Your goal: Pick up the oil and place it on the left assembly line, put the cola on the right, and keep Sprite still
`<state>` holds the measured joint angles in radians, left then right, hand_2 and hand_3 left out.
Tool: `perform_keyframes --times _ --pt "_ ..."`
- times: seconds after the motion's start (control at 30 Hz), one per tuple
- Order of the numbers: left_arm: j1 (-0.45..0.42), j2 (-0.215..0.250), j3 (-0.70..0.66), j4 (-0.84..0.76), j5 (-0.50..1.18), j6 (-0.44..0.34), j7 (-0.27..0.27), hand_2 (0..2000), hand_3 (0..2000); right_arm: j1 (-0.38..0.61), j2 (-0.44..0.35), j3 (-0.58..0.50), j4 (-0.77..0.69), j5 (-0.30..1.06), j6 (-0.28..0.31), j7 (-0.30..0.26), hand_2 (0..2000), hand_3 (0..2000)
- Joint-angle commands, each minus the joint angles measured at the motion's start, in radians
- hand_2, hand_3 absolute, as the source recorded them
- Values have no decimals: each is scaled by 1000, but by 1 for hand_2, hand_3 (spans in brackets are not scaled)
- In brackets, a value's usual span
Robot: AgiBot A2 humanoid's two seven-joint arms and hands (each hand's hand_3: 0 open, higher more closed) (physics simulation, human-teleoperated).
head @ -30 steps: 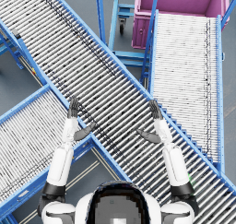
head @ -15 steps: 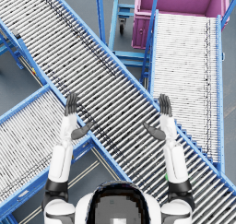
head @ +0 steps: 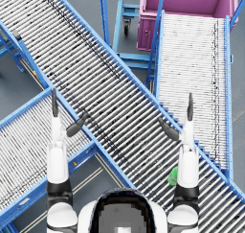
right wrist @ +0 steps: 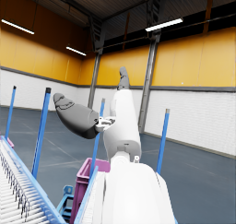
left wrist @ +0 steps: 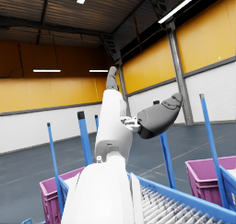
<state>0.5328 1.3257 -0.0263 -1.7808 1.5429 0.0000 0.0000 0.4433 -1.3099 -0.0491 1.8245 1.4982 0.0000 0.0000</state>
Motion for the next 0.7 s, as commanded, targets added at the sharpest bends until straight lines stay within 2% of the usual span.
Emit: perform_keyframes --times 0.03,0.1,0.7 --pt "41 1 -29 18 4 0 0 0 0 31 2 -56 -11 4 0 0 0 0" --pt "44 3 -40 26 10 0 0 0 0 -9 -3 -71 -29 10 0 0 0 0" --pt "19 19 -49 22 15 0 0 0 0 -20 -17 -82 -21 15 0 0 0 0"
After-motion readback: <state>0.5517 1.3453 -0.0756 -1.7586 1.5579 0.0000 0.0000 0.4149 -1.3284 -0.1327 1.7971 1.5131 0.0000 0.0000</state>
